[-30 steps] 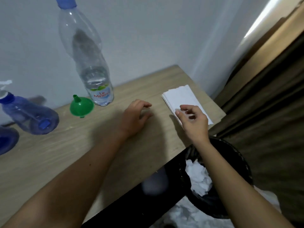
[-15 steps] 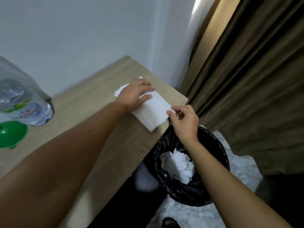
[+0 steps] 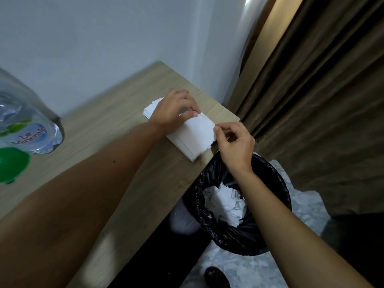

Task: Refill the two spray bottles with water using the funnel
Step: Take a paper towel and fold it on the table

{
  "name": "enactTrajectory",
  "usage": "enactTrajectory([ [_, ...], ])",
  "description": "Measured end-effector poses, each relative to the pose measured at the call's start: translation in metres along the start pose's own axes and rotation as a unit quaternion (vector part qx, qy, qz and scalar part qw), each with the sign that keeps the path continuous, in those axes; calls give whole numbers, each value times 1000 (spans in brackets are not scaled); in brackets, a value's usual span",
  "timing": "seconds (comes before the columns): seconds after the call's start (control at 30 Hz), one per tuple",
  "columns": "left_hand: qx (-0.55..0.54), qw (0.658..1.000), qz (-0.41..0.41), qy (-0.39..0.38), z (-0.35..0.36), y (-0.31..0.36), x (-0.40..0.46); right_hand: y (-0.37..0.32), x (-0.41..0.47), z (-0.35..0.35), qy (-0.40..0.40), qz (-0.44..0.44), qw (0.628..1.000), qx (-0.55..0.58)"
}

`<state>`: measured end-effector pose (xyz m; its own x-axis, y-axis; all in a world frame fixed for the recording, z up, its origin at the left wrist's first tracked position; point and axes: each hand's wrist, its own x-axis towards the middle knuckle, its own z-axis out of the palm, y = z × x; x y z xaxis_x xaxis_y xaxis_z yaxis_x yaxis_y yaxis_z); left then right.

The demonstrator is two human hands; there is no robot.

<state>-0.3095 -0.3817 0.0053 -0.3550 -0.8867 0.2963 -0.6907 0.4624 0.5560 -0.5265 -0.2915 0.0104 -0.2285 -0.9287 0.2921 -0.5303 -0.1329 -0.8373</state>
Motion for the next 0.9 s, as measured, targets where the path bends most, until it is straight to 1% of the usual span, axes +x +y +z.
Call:
enactTrajectory([
  [0.17,6,999,2,53,-7,13,-6,-11,0,-4,-16,-7,999,30],
  [0.33,40,997,28,66,-26,30,-13,-30,8,-7,-18,-5,999,33],
  [0.47,38,996,48,66,-33,36,-20,-44,12,-11,-27,-24,999,38],
  [0.6,9,993,43,112,-44,48,-28,-56,9,-10,-42,-42,997,59],
  [0.73,24,994,12,102,-72,51,-48,-66,7,-3,-64,-51,994,68],
  [0.9,55,992,-94,68,-109,37,-104,-95,-5,20,-127,-74,984,100],
])
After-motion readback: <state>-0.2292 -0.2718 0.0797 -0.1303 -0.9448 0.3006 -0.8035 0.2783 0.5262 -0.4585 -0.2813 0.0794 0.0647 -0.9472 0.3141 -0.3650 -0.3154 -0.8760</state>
